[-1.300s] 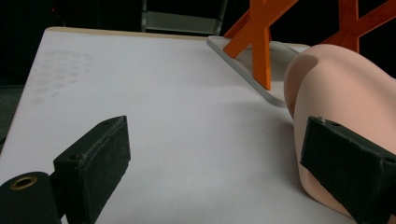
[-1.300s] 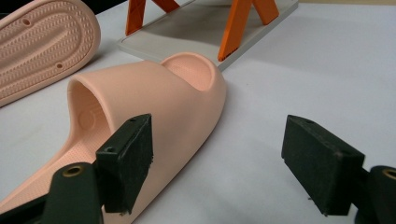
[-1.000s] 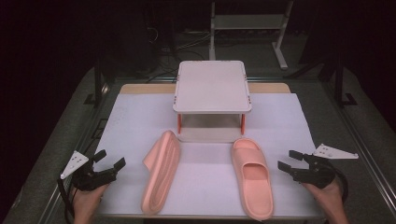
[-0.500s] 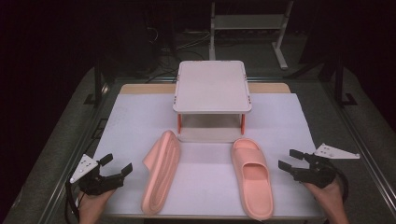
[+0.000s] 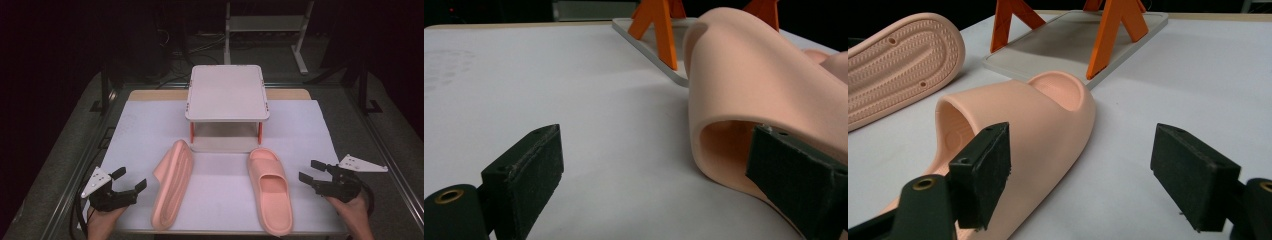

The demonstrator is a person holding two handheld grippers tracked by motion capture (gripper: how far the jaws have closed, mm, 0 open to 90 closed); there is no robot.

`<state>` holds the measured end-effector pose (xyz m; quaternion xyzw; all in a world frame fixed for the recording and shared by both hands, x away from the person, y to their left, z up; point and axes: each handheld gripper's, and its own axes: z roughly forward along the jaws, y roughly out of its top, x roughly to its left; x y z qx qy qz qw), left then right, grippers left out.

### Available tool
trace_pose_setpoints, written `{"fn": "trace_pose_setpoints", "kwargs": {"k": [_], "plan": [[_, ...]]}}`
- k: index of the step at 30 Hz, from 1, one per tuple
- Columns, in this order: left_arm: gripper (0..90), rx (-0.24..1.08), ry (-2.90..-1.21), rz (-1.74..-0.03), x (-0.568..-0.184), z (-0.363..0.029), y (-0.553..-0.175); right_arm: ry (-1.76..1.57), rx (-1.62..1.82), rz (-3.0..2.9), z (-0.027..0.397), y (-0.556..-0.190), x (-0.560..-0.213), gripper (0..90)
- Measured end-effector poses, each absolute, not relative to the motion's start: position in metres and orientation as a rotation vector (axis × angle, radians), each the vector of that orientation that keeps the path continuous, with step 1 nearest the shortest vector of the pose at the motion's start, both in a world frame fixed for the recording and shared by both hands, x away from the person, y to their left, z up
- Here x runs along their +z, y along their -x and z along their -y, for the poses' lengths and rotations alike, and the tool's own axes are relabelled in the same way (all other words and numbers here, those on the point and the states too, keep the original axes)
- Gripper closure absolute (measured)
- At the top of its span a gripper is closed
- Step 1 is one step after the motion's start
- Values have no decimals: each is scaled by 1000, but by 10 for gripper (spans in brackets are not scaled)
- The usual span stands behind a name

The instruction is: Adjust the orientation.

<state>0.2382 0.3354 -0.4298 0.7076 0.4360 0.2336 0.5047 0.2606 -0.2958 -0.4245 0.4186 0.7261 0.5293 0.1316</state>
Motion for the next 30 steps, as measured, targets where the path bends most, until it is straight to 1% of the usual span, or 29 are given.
{"fn": "trace_pose_setpoints", "kwargs": {"k": [8, 9, 10, 14, 18, 20, 24, 27, 30], "plan": [[86, 512, -1771, -1044, -431, -330, -239, -1199, 1531, -2124, 291, -261, -424, 231], [114, 509, -1790, -1026, -430, -329, -238, -1197, 1533, -2123, 291, -261, -424, 230], [123, 514, -1797, -1024, -430, -328, -238, -1194, 1535, -2122, 291, -261, -424, 230], [139, 504, -1831, -1022, -431, -324, -239, -1191, 1543, -2116, 292, -260, -423, 230], [175, 480, -1851, -1006, -430, -320, -242, -1191, 1545, -2118, 292, -260, -423, 230], [239, 459, -1852, -975, -430, -318, -244, -1192, 1546, -2123, 291, -259, -423, 230], [289, 447, -1881, -959, -431, -314, -249, -1178, 1545, -2132, 289, -258, -423, 230], [308, 429, -1935, -951, -437, -305, -258, -1172, 1548, -2130, 289, -258, -422, 230], [341, 439, -1963, -950, -439, -299, -262, -1173, 1550, -2127, 289, -257, -422, 230]]}}
